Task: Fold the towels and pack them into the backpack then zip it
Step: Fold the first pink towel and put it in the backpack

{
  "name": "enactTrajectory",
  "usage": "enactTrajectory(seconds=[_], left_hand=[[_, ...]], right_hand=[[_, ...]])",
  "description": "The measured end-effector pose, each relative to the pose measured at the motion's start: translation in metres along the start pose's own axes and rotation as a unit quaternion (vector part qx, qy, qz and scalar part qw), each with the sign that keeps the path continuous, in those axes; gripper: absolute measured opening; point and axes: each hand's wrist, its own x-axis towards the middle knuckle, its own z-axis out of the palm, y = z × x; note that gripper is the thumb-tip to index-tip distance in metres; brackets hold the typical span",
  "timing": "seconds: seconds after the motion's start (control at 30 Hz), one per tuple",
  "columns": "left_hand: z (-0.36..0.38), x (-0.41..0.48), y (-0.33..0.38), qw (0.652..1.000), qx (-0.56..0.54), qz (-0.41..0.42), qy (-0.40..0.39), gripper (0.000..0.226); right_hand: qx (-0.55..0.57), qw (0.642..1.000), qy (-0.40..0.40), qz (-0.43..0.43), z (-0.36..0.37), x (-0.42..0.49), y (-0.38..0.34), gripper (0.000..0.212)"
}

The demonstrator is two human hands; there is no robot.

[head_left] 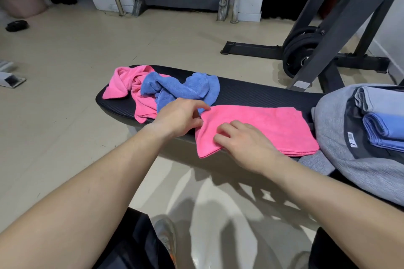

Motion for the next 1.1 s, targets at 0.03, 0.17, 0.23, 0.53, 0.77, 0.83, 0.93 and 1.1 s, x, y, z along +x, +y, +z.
enactTrajectory(seconds=[0.03, 0.17, 0.23, 0.53, 0.77, 0.83, 0.93, 1.1], left_hand=[[0.000, 0.000, 0.001, 1.000, 0.010, 0.008, -0.005, 0.035], [0.008, -0.005, 0.009, 0.998, 0.043, 0.051, -0.001, 0.020], [0.013, -0.007, 0.014, 0.996, 0.065, 0.066, 0.006, 0.018], [0.017, -0.009, 0.020, 0.990, 0.110, 0.016, 0.092, 0.026], [0.023, -0.012, 0.013, 0.999, -0.029, 0.008, 0.022, 0.025], [0.025, -0.009, 0.012, 0.999, -0.033, 0.013, 0.003, 0.031], [0.028, -0.003, 0.011, 0.999, -0.043, 0.006, 0.020, 0.027], [0.033, -0.001, 0.019, 0.996, -0.064, -0.029, 0.048, 0.003]], right_hand=[[0.015, 1.000, -0.011, -0.006, -0.002, -0.005, 0.006, 0.022], [0.076, 0.995, -0.059, 0.012, -0.025, -0.028, 0.024, 0.020], [0.085, 0.992, -0.090, 0.037, -0.039, -0.036, 0.028, 0.028], [-0.026, 0.964, -0.181, 0.193, -0.034, -0.013, -0.032, 0.088], [0.032, 0.973, -0.133, 0.188, -0.038, -0.011, -0.022, 0.061], [0.062, 0.973, -0.116, 0.192, -0.040, -0.014, -0.015, 0.047], [0.079, 0.974, -0.104, 0.186, -0.039, -0.016, -0.008, 0.038], [0.080, 0.974, -0.126, 0.173, -0.038, -0.016, 0.002, 0.042]])
